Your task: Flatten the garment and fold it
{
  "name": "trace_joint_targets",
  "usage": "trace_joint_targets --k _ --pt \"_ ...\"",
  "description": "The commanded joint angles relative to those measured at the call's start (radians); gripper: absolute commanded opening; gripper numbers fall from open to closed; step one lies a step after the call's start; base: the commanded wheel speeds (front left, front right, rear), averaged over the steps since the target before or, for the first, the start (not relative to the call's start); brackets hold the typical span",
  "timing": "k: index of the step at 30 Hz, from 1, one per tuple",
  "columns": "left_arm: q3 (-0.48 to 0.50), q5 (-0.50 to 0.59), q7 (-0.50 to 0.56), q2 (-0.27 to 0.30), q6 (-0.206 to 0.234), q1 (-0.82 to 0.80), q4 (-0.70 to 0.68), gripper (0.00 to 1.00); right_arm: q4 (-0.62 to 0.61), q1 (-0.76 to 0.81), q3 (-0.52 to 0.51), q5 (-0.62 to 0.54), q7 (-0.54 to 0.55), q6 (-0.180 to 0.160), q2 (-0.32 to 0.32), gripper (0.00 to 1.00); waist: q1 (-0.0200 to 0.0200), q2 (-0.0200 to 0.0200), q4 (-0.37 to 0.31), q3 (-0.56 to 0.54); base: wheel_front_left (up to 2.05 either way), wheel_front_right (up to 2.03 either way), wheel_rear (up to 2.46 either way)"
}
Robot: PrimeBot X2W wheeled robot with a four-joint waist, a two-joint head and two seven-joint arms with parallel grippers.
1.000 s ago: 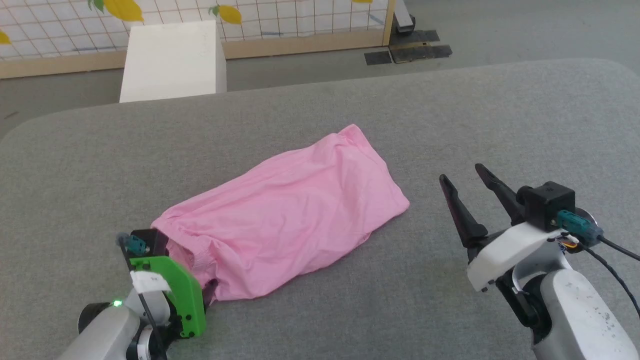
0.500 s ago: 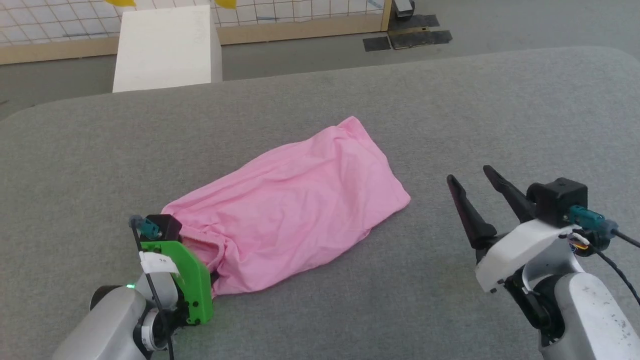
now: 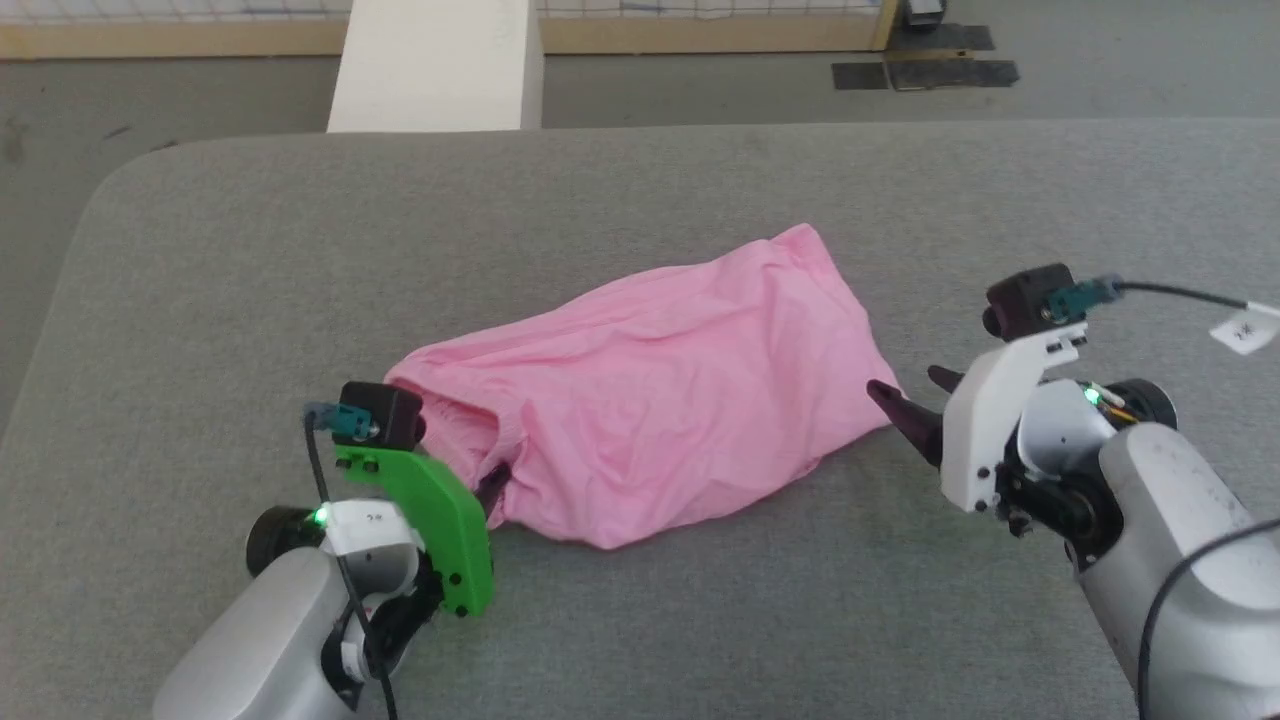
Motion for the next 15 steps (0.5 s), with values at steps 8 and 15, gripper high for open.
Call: trace_joint_targets --k 8,15 --pt "-0.019 0.022 -0.015 -0.025 -0.013 -0.058 -0.033 0.00 0.211 -0.155 0.072 0.029 0.055 -0.002 0.020 1.00 0.0000 0.0070 0.069 0.078 0.00 0.00 0.00" --pt "-0.028 0.022 -0.024 -0.035 -0.023 -0.063 -0.018 0.00 0.356 -0.177 0.164 0.088 0.109 -0.002 0.052 1.00 0.0000 0.0070 0.077 0.094 0.00 0.00 0.00"
